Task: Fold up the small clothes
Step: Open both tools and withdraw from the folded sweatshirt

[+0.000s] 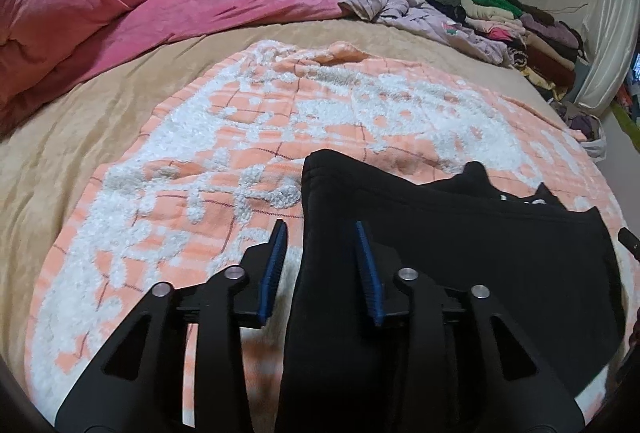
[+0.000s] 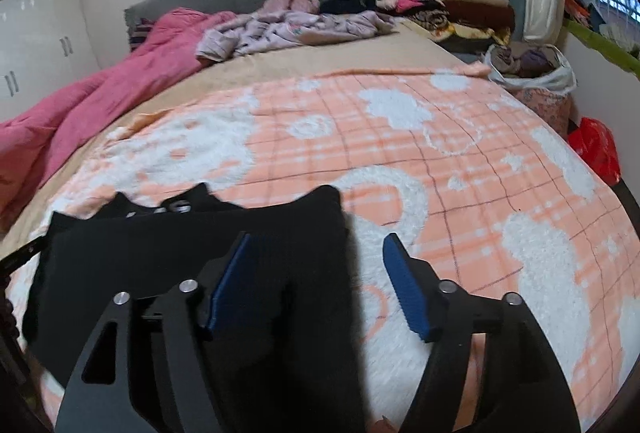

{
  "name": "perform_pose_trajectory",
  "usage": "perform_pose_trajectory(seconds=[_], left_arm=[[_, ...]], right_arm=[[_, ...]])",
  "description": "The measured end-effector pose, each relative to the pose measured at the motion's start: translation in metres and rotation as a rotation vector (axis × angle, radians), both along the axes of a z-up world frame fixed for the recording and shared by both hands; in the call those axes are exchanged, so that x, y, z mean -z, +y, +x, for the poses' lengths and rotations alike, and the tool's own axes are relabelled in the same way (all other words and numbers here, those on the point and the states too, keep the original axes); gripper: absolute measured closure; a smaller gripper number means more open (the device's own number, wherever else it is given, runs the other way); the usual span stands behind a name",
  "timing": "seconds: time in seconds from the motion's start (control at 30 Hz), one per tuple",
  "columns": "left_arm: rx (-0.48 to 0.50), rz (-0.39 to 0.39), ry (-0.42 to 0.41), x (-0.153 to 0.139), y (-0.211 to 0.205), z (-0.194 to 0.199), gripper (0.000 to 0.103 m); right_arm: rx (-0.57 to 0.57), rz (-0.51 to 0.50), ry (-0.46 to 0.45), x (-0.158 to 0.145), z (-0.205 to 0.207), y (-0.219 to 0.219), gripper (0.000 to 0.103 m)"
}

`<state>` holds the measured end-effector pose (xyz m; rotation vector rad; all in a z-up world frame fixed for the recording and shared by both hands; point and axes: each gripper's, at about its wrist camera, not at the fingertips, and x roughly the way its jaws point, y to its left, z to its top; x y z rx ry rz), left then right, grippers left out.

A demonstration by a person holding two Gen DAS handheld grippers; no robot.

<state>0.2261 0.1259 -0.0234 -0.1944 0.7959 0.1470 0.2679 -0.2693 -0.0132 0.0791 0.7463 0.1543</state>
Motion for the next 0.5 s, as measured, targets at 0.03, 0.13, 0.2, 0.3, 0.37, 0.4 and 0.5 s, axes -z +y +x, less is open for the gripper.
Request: perform_pose_trajectory(seconds=[0.03,0.13,0.2,0.3,0.37,0.4,0.5], left_arm=[[0.002,0.002,0.000,-0.003,-0.001,-0.004,0.067],[0.015,-0.002,-0.009,-0.011,-0.003,-0.017,0.064],[0.033,-0.014,-0.023,-0.016,-0.004,-0.030,0.060],[0.080,-0.022,-0.030,-0.020,-0.011,-0.048,0.052],[0.118,-0.015,-0.008,-0.017,-0.019,-0.056,0.052],[0.128,-0.015,0.004,-0.014,-0.023,-0.058,0.052],[0.138,-0.005,0.058,0.000,-0.028,-0.063,0.052]], right_arm=[[-0.025,-0.004,-0.009,-0.003,-0.008,0.006,0.028],[-0.071,0.003,-0.008,-0.007,-0.025,0.019,0.026],[-0.088,0.020,0.005,-0.006,-0.034,0.025,0.026],[-0.122,0.046,0.038,0.001,-0.056,0.036,0.026],[-0.134,0.042,0.077,0.011,-0.066,0.043,0.026],[-0.133,0.027,0.096,0.017,-0.071,0.045,0.026],[-0.120,0.010,0.125,0.028,-0.076,0.046,0.025]])
